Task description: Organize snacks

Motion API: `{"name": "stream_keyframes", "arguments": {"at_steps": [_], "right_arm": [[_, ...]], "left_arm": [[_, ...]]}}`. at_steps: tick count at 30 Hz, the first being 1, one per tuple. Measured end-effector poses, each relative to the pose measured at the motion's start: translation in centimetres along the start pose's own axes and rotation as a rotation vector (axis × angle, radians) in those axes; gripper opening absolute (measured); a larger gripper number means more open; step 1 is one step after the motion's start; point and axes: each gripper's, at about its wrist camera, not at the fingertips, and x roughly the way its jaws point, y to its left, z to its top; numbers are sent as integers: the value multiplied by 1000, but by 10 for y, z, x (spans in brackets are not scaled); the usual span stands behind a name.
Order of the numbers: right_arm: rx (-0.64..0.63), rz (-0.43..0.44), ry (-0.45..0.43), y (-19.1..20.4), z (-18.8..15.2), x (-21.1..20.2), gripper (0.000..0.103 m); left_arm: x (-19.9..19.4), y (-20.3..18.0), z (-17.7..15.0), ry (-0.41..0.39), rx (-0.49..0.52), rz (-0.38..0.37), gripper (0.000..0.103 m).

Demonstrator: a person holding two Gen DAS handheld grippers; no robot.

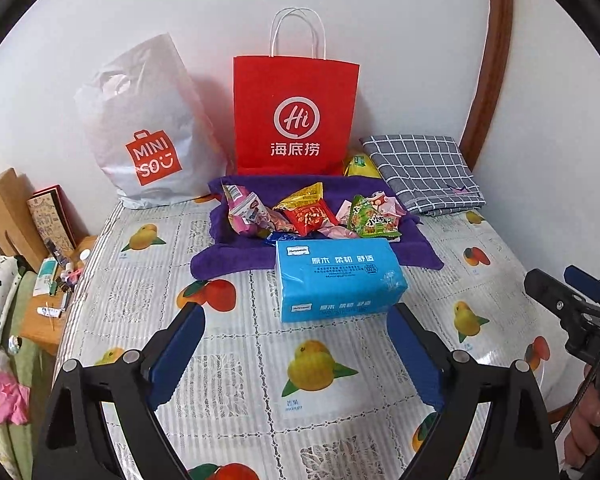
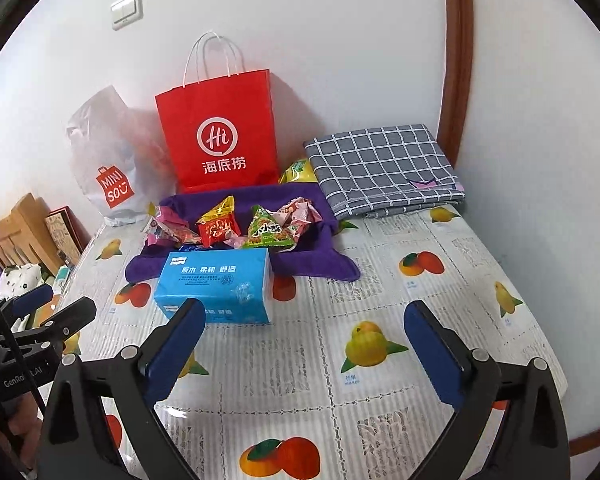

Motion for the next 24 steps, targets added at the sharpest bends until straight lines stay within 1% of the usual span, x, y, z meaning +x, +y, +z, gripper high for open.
{"name": "stream_keyframes", "arguments": {"at_steps": [24], "right_arm": [[2,-4,-7,-2,-4,-10,99]], "left_arm": [[-6,6,0,-11,-10,32,92]]}}
